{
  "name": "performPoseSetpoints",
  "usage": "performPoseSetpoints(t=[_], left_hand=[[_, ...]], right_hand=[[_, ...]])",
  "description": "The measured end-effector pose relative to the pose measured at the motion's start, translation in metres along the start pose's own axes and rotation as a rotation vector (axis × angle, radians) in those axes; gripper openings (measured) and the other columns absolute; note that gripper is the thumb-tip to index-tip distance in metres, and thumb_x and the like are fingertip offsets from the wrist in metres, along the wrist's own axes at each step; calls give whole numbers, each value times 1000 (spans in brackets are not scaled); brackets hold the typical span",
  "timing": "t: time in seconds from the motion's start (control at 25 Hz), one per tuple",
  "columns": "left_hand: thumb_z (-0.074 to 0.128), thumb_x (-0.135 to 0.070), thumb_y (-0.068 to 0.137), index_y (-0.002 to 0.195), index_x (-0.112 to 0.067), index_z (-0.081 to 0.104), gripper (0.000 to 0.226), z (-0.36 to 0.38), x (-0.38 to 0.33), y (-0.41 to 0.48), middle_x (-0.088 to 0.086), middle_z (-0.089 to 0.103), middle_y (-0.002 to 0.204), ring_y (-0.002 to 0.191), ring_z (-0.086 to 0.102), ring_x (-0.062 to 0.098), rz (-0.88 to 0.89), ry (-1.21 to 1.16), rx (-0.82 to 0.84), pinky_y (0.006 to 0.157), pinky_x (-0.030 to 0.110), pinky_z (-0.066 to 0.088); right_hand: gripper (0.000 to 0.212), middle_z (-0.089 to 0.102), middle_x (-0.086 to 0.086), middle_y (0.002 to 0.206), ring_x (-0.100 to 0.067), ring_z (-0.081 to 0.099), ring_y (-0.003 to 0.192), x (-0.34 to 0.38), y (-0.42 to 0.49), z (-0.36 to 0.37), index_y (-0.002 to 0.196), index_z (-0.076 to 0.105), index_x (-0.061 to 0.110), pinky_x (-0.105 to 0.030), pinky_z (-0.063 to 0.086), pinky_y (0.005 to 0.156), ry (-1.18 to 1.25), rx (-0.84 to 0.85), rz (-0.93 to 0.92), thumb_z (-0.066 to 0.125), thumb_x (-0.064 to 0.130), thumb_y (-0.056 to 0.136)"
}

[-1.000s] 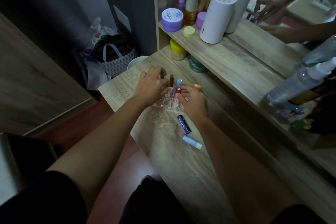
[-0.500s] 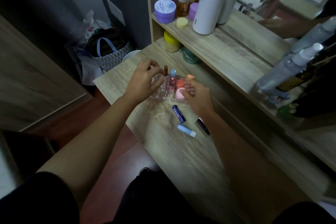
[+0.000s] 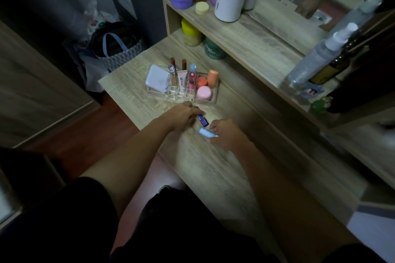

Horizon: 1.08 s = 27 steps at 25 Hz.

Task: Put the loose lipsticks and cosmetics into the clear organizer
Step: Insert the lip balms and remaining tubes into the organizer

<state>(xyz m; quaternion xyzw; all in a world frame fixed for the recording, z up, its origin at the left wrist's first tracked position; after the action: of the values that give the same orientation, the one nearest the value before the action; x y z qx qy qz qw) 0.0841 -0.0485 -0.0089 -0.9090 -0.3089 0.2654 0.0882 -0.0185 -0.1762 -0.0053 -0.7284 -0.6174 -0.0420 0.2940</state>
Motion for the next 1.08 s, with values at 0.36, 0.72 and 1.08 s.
performPoseSetpoints(t=[0.36, 0.72, 1.08], left_hand=[[62, -20, 85, 102, -8, 64, 21, 4, 26, -19, 21, 61, 96, 94, 56, 31, -98, -127, -161, 80, 32, 43], [75, -11, 72, 88, -26, 59, 26, -37, 62, -47, -3, 66, 78, 67, 63, 2, -326, -784, -696, 65, 7, 49], [73, -10, 74, 95, -13, 66, 23, -56, 72, -27, 0, 70, 86, 77, 65, 3, -284, -600, -770, 76, 9, 48]], right_hand=[[17, 68, -6, 69, -20, 61, 68, 0, 2, 9, 70, 65, 14, -25, 43, 63, 188, -218, 29, 67, 29, 79], [27, 70, 0, 86, 3, 64, 72, 53, 54, 0, 105, 68, 10, -7, 48, 69, 843, -548, 88, 71, 11, 78], [30, 74, -15, 96, -18, 71, 87, 74, 90, -7, 110, 66, 4, -32, 58, 82, 743, -641, 28, 68, 4, 80]])
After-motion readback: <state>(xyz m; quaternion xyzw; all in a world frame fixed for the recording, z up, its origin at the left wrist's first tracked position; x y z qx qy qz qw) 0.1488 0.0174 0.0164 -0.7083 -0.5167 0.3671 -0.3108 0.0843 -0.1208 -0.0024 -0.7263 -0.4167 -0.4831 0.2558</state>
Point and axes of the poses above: each hand's wrist, its own y-axis towards the middle knuckle, its own z-axis out of the palm, x = y × z, the point moved 3 cm from there along y, towards the middle knuckle
